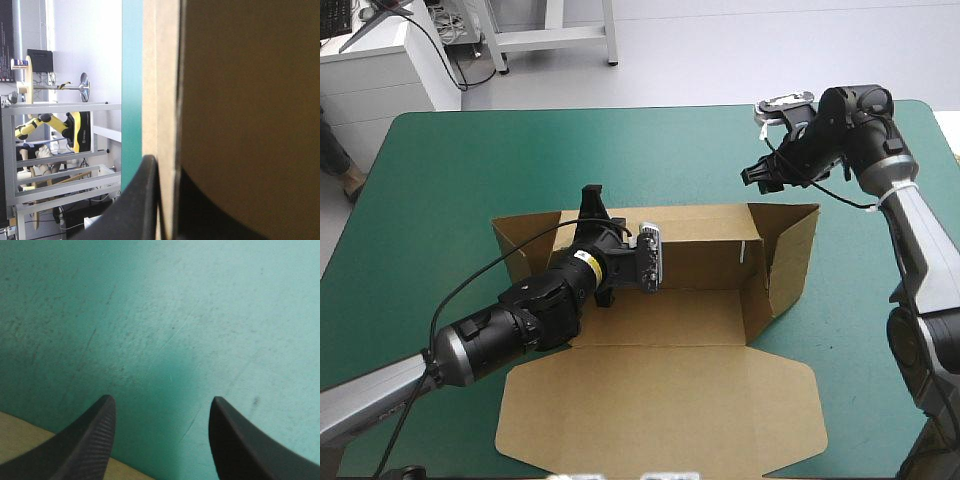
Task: Fold the box
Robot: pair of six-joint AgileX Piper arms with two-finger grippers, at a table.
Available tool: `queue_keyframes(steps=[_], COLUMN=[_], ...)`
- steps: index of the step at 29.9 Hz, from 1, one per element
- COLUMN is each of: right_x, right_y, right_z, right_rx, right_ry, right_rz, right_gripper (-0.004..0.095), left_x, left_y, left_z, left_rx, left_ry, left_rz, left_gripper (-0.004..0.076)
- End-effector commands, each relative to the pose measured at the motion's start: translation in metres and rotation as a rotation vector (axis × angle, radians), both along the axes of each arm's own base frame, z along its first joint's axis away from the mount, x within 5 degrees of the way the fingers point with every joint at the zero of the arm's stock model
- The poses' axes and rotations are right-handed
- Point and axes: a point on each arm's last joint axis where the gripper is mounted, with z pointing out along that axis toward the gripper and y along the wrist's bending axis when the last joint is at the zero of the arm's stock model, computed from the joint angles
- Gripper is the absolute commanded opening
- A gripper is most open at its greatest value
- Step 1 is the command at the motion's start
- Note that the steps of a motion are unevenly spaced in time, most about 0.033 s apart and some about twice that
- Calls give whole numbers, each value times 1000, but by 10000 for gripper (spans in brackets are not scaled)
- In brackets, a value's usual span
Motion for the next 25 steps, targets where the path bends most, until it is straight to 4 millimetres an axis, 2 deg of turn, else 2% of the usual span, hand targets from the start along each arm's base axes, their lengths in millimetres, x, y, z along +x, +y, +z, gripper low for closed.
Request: queue_keyframes(steps=[1,4,8,21,25], right_x=[-16,-24,-48,-128,-152], right_y=[1,0,-3,-14,-16], right_z=[20,7,-6,2,0], right_rx=[67,71,47,73,104], right_ry=[-29,24,86,9,-46], right_rz=[20,20,41,43,49], right_gripper=[513,511,506,486,486], left_x=[-6,-6,-6,-6,-6], left_y=[-3,-3,-3,-3,-3], left_z=[10,10,10,10,10], left_rx=[-88,-88,-88,-88,-88], left_ry=[8,8,8,8,8], left_rz=[-25,-25,-25,-25,-25], left_gripper=[-8,-8,-8,-8,-8])
